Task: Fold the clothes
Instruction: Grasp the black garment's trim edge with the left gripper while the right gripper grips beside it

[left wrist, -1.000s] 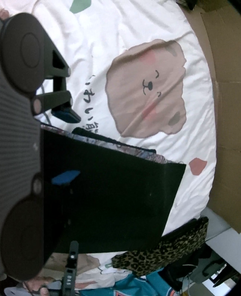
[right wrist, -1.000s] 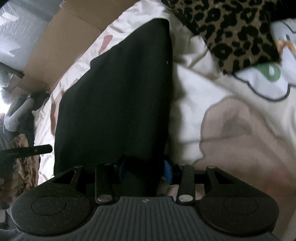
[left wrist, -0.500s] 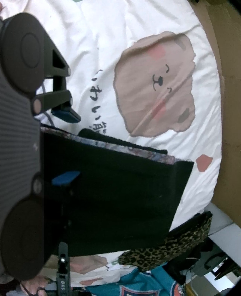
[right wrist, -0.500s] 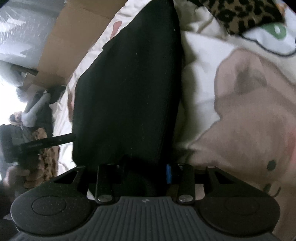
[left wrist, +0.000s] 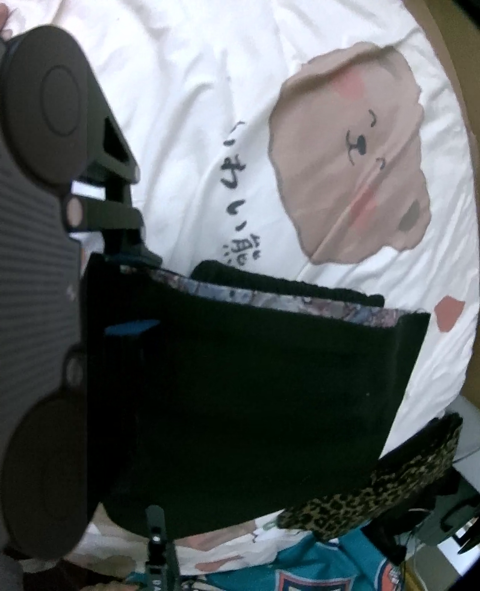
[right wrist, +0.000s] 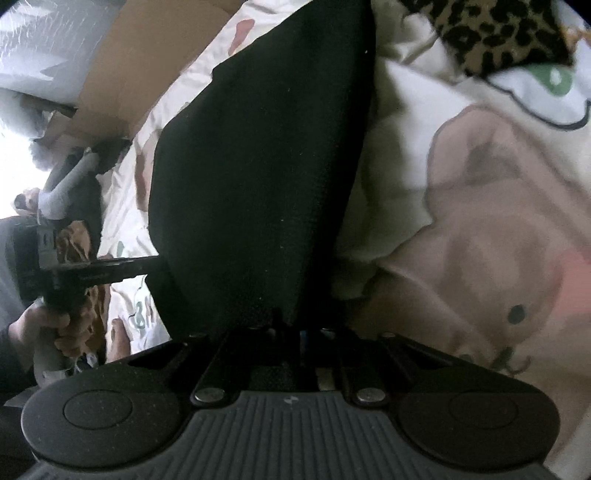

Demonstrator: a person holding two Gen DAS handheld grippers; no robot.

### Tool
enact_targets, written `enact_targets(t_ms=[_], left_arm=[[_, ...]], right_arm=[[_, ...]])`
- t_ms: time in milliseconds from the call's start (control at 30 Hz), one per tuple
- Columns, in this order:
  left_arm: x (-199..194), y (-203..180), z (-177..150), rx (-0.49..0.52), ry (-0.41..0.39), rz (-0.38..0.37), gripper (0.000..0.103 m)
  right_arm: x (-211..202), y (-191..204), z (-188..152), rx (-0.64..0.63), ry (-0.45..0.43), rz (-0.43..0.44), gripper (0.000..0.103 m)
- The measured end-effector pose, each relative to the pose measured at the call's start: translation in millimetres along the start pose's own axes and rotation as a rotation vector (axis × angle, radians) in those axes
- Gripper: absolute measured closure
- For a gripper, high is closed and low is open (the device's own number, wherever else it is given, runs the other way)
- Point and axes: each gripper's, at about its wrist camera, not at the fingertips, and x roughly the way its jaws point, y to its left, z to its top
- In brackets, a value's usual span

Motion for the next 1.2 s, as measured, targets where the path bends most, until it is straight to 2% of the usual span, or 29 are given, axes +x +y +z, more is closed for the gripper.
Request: enact_targets(t_ms=[167, 233, 267, 300, 367, 400, 600, 700, 967, 1200], left_arm=[[-6.7, -1.2, 4.2, 0.000, -0.004, -0.009, 0.076], [-13.6, -1.5, 10.8, 0.000, -0.039, -0.004, 0.069], [-17.1, -2.5, 14.4, 0.003, -0.057, -0.003, 0.060], [-20.2, -3.7, 18.2, 0.008, -0.078, -0.005, 0.049], [-24.5, -5.5, 26.0, 0.017, -0.119, -0.015, 0.038], [-24.4, -5.8, 29.0, 0.015, -0.132, -0.025, 0.037], [-9.4, -12.9, 54.6, 0.015, -0.170, -0.039, 0.035], [-6.8, -17.8, 66.8, 0.026, -0.190, -0.048, 0.031], [9.0, -18.2, 86.9, -0.043, -0.220, -0.098, 0.027], [23.6, -19.9, 92.5, -0.091, -0.234, -0.184, 0.024]], right_arm=[[-8.7, -9.1, 0.8, -0.001, 0.012, -0.022, 0.098], [-8.1, -9.8, 2.1, 0.016, 0.013, -0.016, 0.094], [-9.3, -9.9, 2.9, 0.018, 0.008, -0.017, 0.093], [-11.3, -9.7, 3.8, 0.015, -0.002, -0.025, 0.090], [-16.2, -8.8, 6.0, 0.002, -0.026, -0.051, 0.081], [-18.9, -9.4, 7.5, 0.000, -0.041, -0.058, 0.074], [-27.4, -11.0, 21.1, 0.003, -0.120, -0.066, 0.060], [-25.9, -9.6, 29.6, -0.009, -0.142, -0.064, 0.059], [-19.8, -7.7, 46.8, -0.004, -0.195, -0.077, 0.059], [-20.9, -12.0, 65.3, 0.012, -0.261, -0.081, 0.059]])
